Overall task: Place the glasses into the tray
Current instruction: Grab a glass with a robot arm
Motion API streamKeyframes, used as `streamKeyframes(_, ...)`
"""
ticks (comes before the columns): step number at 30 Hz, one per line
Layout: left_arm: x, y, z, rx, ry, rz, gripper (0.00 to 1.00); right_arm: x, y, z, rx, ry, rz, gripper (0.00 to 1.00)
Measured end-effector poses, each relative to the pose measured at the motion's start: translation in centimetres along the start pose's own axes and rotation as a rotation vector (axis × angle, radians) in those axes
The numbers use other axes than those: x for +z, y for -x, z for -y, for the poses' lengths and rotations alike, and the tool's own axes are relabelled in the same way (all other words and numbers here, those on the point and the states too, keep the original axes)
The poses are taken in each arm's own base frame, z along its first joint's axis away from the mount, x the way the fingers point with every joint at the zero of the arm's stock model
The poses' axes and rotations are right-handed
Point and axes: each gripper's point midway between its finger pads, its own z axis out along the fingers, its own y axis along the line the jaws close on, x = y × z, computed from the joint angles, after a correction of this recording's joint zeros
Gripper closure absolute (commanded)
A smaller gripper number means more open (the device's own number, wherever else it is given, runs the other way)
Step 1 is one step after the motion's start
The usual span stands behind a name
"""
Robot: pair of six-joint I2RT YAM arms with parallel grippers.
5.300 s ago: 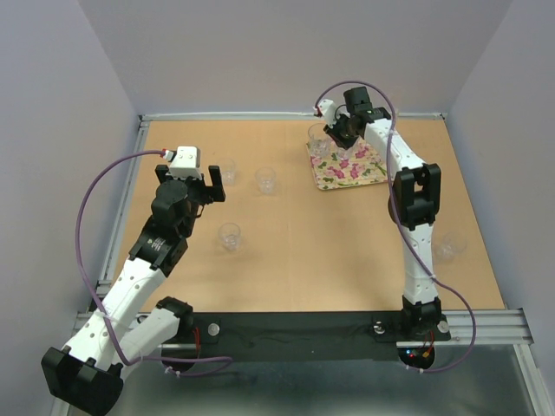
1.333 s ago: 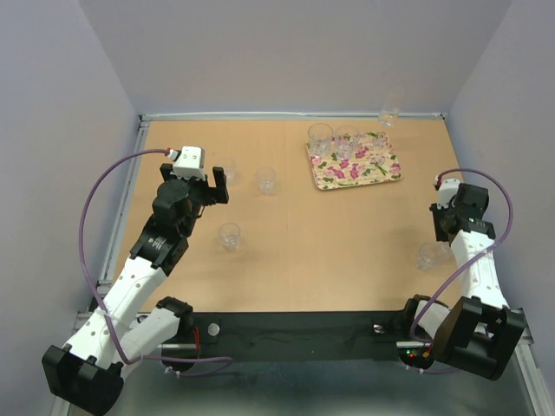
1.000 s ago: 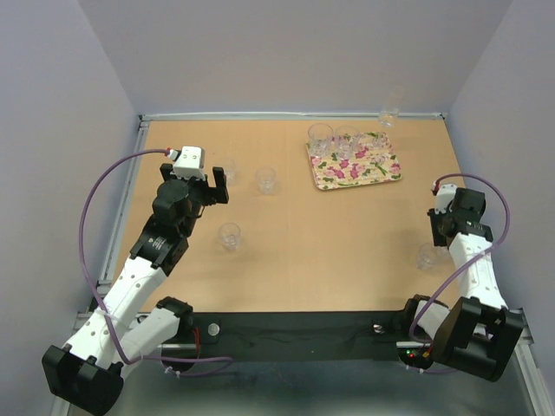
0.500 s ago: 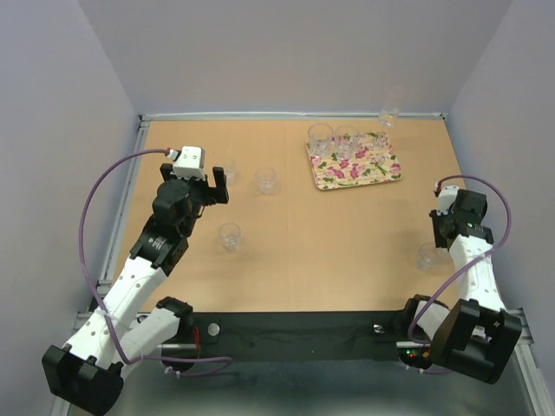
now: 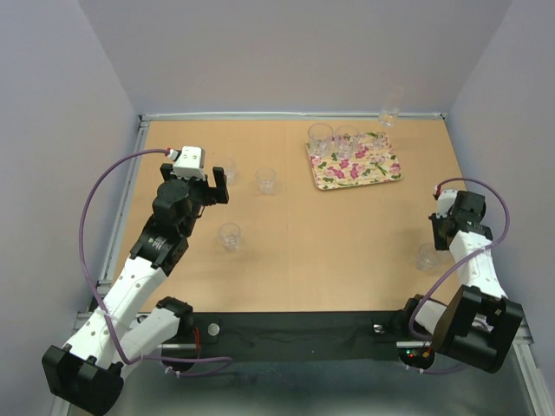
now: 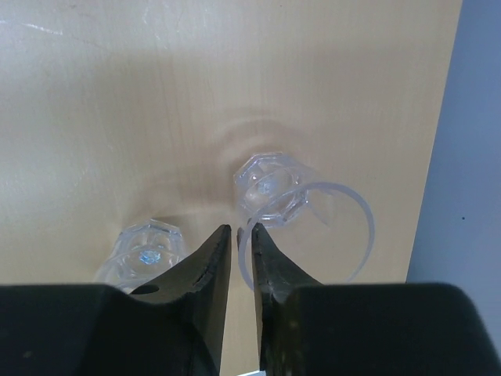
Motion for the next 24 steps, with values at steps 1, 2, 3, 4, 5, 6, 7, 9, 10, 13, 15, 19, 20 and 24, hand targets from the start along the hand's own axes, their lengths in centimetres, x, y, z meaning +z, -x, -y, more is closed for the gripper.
streamKeyframes(1,0.0,0.0,0.0,0.000,0.000,0.000,0.01,0.1,0.0,0.0,0.000,0.004,-0.003,0.83)
streamKeyframes(2,0.0,0.0,0.0,0.000,0.000,0.000,0.01,0.2,0.0,-0.1,0.001,0.006,-0.005,0.84)
streamKeyframes(3,0.0,0.0,0.0,0.000,0.000,0.000,0.01,0.3,0.0,-0.1,0.000,0.011,-0.007,0.86)
streamKeyframes(4,0.0,0.0,0.0,0.000,0.000,0.000,0.01,0.4,0.0,-0.2,0.000,0.013,-0.006,0.89)
streamKeyframes(5,0.0,0.0,0.0,0.000,0.000,0.000,0.01,0.4,0.0,-0.2,0.000,0.016,-0.006,0.90)
streamKeyframes(6,0.0,0.0,0.0,0.000,0.000,0.000,0.01,0.4,0.0,-0.2,-0.002,0.018,-0.004,0.91)
streamKeyframes(7,0.0,0.0,0.0,0.000,0.000,0.000,0.01,0.5,0.0,-0.2,-0.003,0.019,-0.003,0.92)
streamKeyframes(9,0.0,0.0,0.0,0.000,0.000,0.000,0.01,0.5,0.1,-0.2,-0.007,0.022,0.000,0.94)
streamKeyframes(10,0.0,0.0,0.0,0.000,0.000,0.000,0.01,0.5,0.1,-0.2,-0.013,0.024,0.002,0.94)
streamKeyframes(13,0.0,0.1,0.0,0.000,0.000,0.002,0.01,0.5,0.3,-0.4,-0.045,0.040,0.011,0.96)
streamKeyframes(15,-0.1,0.1,0.0,-0.001,0.000,0.003,0.01,0.5,0.6,-0.4,-0.070,0.052,0.022,1.00)
streamKeyframes(19,-0.2,0.2,0.0,-0.002,0.000,0.008,0.01,0.0,2.6,0.0,-0.123,0.070,0.071,0.99)
streamKeyframes(20,-0.2,0.3,0.0,-0.002,0.000,0.010,0.01,-0.1,3.4,0.2,-0.136,0.078,0.090,1.00)
streamKeyframes(24,-0.4,0.6,-0.1,-0.005,-0.001,0.020,0.01,-0.6,6.4,0.3,-0.184,0.119,0.167,1.00)
